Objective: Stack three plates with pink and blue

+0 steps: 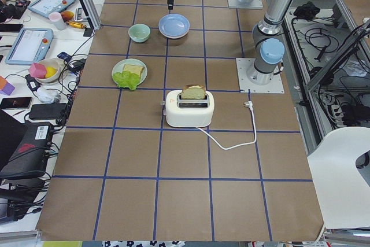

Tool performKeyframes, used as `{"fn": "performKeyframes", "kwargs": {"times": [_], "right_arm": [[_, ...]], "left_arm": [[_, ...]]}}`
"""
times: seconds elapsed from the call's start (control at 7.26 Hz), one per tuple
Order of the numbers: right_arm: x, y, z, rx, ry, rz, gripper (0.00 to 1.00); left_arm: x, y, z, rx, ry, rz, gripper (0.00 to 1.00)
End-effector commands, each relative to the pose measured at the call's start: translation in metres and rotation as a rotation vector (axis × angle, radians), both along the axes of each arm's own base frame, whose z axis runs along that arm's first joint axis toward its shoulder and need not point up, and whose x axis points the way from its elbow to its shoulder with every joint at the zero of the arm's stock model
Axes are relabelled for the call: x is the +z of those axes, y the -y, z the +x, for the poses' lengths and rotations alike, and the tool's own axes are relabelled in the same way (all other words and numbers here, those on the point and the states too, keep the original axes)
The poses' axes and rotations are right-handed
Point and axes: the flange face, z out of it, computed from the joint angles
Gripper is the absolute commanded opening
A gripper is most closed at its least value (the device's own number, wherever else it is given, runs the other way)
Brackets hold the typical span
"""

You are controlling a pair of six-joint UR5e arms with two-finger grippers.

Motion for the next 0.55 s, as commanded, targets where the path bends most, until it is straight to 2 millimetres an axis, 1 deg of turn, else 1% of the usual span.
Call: {"fn": "performKeyframes", "kwargs": {"times": [0.0,0.28,0.41], "right_arm": [[0.010,-0.009,-0.004,0.010,0.000,-0.001,1.00],[0.013,-0.011,-0.003,0.009,0.007,-0.006,1.00],[0.020,-0.017,-0.001,0.011,0.012,-0.006,1.00]], "left_arm": [[0.000,0.000,0.000,-0.001,-0.002,0.000,1.00],[0.000,0.001,0.001,0.002,-0.002,0.000,1.00],[0.000,0.001,0.001,0.002,-0.002,0.000,1.00]]}}
